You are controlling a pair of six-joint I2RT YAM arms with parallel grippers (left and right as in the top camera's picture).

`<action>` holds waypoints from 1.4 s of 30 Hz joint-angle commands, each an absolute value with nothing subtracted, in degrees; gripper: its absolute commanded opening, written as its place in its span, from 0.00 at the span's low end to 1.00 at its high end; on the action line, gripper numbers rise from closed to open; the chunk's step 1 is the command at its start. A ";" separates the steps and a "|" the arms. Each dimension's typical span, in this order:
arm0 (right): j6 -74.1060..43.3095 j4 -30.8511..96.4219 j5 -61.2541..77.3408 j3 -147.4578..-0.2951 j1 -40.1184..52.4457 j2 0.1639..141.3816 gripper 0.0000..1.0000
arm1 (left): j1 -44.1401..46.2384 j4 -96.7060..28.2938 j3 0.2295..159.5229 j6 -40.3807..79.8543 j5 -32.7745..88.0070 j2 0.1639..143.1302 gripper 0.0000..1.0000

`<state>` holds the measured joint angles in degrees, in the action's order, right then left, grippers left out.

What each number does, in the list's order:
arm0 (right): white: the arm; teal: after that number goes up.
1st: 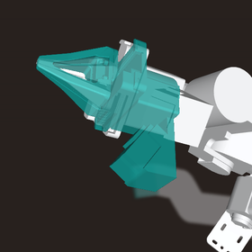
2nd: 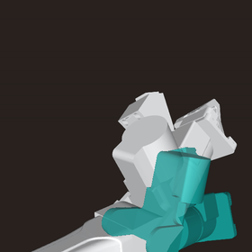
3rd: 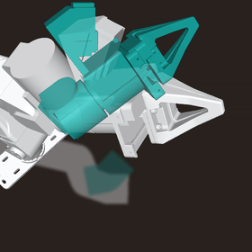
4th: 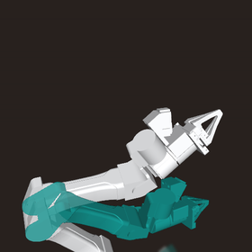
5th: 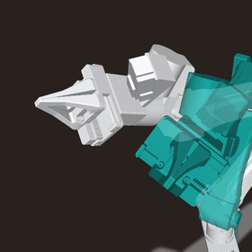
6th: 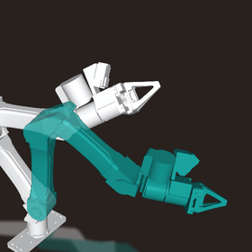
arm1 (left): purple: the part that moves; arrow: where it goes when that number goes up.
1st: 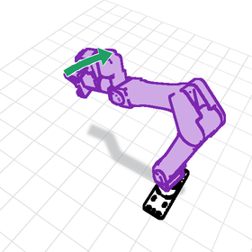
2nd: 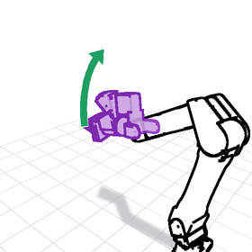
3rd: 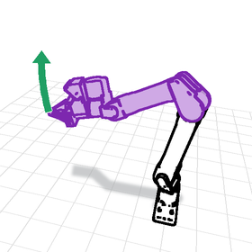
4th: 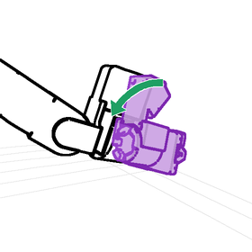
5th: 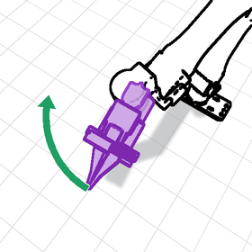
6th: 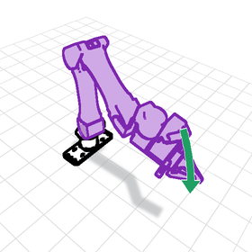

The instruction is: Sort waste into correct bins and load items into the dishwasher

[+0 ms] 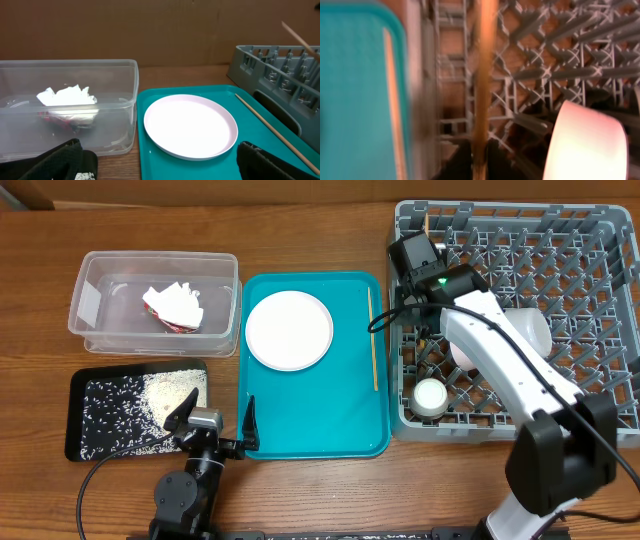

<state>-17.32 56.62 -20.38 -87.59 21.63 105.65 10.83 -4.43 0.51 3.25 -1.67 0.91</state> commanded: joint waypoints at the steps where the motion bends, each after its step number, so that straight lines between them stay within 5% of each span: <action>1: -14.57 58.02 -19.57 -87.99 22.11 105.10 0.24 | 10.46 -4.25 0.27 4.27 -1.23 0.25 1.00; 10: -15.40 59.24 -4.25 -90.83 28.32 100.62 0.50 | 10.46 -4.25 0.27 4.27 -1.23 0.25 1.00; 22: -27.51 52.23 -22.02 -82.02 36.16 109.47 0.42 | 10.46 -4.25 0.27 4.27 -1.23 0.25 1.00; 32: -27.29 49.87 -22.11 -81.28 35.62 118.61 0.41 | 10.46 -4.25 0.27 4.27 -1.23 0.25 1.00; 42: -27.27 51.64 -8.84 -82.15 36.05 119.24 0.04 | 10.46 -4.23 0.27 4.27 -1.23 0.25 1.00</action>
<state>-27.05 50.61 -15.70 -81.71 35.94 118.83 10.83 -4.43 0.51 3.25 -1.67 0.91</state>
